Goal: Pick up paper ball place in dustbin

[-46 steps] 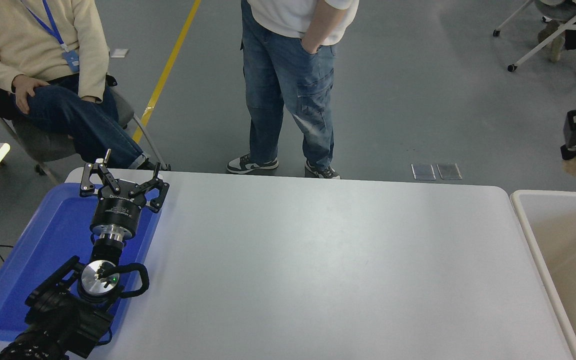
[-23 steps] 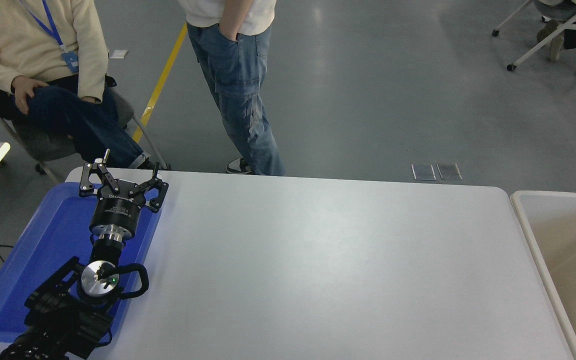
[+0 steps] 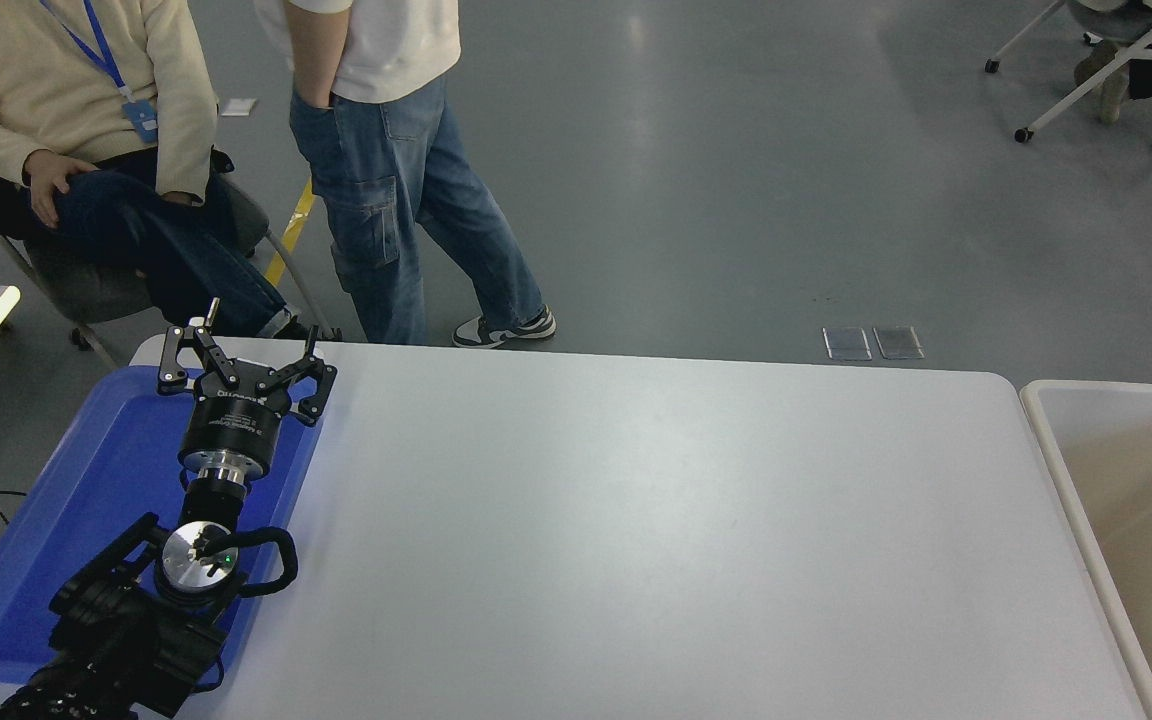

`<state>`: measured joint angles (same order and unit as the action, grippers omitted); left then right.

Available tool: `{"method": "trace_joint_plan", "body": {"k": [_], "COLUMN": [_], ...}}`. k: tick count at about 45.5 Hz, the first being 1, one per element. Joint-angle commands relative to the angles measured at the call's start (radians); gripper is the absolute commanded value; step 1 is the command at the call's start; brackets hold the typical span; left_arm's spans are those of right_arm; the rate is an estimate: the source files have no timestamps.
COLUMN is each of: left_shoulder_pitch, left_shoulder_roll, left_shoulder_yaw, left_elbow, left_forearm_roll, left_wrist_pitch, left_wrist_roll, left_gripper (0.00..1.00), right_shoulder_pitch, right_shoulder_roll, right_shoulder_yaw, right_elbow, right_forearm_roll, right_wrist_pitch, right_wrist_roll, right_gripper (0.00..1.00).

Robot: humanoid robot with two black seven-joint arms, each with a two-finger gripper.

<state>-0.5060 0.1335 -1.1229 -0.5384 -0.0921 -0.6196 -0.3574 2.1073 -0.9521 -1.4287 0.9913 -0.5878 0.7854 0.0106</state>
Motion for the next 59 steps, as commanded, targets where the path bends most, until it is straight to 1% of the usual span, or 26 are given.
{"method": "trace_joint_plan", "body": {"k": [1, 7, 11, 21, 29, 37, 42, 47, 54, 59], "left_shoulder_pitch": [0.000, 0.000, 0.000, -0.002, -0.002, -0.002, -0.002, -0.002, -0.002, -0.002], "left_shoulder_roll": [0.000, 0.000, 0.000, 0.000, 0.000, 0.000, 0.000, 0.000, 0.000, 0.000], "left_shoulder_yaw": [0.000, 0.000, 0.000, 0.000, 0.000, 0.000, 0.000, 0.000, 0.000, 0.000], "left_elbow": [0.000, 0.000, -0.002, -0.002, -0.002, -0.002, -0.002, -0.002, -0.002, -0.002], "left_forearm_roll": [0.000, 0.000, 0.002, 0.002, 0.002, 0.002, 0.002, 0.002, 0.000, 0.000], "left_wrist_pitch": [0.000, 0.000, -0.002, -0.002, -0.002, -0.002, -0.002, -0.002, -0.002, -0.002], "left_wrist_roll": [0.000, 0.002, 0.002, 0.003, 0.003, 0.002, 0.003, 0.002, 0.002, 0.002], "left_gripper": [1.00, 1.00, 1.00, 1.00, 1.00, 1.00, 1.00, 1.00, 1.00, 1.00], "right_shoulder_pitch": [-0.275, -0.487, -0.575, -0.701, -0.763, -0.837, -0.924, -1.019, -1.153, -1.216], "right_shoulder_roll": [-0.014, -0.007, 0.003, 0.019, 0.059, 0.073, 0.076, 0.108, 0.139, 0.186], "right_shoulder_yaw": [0.210, 0.356, 0.434, 0.527, 0.531, 0.556, 0.603, 0.662, 0.747, 0.800], "right_elbow": [-0.132, -0.264, -0.335, -0.353, -0.356, -0.358, -0.372, -0.381, -0.434, -0.525], "right_forearm_roll": [-0.003, -0.003, -0.001, 0.000, 0.009, 0.022, 0.025, 0.043, 0.095, 0.108], "right_wrist_pitch": [0.000, 0.000, 0.000, -0.011, -0.150, -0.264, -0.380, -0.485, -0.623, -0.663], "right_wrist_roll": [0.000, 0.000, 0.002, 0.000, 0.000, 0.000, 0.000, 0.000, 0.000, 0.000], "right_gripper": [0.00, 0.00, 0.00, 0.00, 0.00, 0.00, 0.00, 0.00, 0.00, 0.00]}}
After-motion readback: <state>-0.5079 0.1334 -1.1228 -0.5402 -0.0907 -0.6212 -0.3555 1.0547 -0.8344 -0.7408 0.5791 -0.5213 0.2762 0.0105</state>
